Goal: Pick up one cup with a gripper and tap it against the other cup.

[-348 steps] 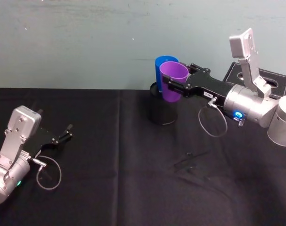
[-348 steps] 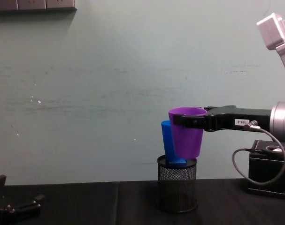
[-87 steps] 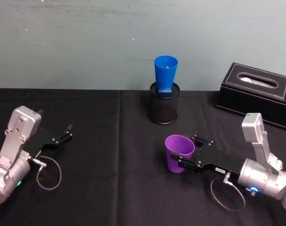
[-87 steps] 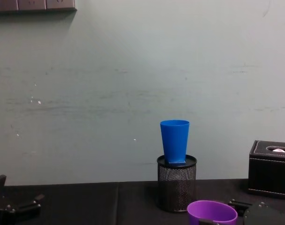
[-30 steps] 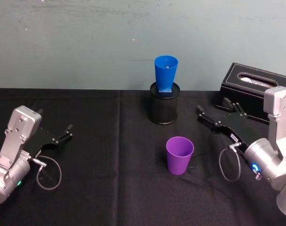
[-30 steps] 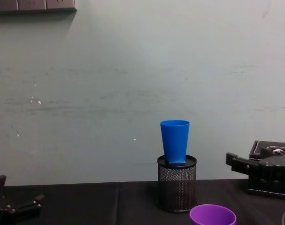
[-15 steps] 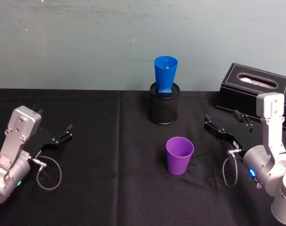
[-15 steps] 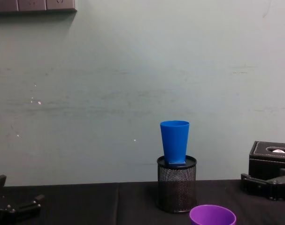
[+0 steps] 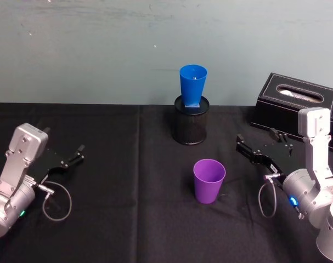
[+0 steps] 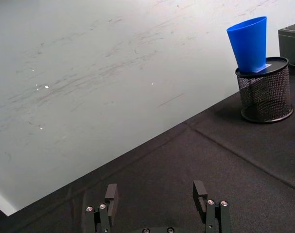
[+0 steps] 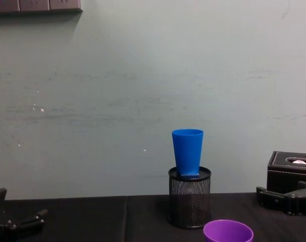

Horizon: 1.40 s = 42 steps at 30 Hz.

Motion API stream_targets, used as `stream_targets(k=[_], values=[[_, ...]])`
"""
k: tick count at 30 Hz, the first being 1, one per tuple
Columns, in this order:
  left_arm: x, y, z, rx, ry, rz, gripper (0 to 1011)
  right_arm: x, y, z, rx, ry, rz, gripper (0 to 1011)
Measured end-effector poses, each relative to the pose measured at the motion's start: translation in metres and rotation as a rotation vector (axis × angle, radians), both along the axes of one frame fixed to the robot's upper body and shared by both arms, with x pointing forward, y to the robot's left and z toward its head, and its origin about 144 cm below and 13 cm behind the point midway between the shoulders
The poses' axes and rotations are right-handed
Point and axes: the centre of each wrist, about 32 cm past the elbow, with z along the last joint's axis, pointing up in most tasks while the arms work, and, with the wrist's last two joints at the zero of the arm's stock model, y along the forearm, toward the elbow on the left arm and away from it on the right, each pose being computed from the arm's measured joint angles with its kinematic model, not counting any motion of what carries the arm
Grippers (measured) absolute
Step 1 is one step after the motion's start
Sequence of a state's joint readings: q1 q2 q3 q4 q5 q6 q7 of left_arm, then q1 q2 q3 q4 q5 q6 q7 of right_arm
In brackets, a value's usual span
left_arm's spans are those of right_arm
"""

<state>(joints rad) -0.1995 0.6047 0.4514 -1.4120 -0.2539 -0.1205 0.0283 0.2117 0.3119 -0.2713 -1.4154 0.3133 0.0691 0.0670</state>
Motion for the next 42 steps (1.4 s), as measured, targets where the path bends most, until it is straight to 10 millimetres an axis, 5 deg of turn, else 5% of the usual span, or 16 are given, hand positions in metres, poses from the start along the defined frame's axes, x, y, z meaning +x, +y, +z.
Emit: stream_targets(k=[42], values=[[0.0000, 0.0000, 0.0000, 0.000, 0.000, 0.000, 1011, 0.0003, 0.0002, -0.0005, -0.001, -0.004, -0.004, 1000]])
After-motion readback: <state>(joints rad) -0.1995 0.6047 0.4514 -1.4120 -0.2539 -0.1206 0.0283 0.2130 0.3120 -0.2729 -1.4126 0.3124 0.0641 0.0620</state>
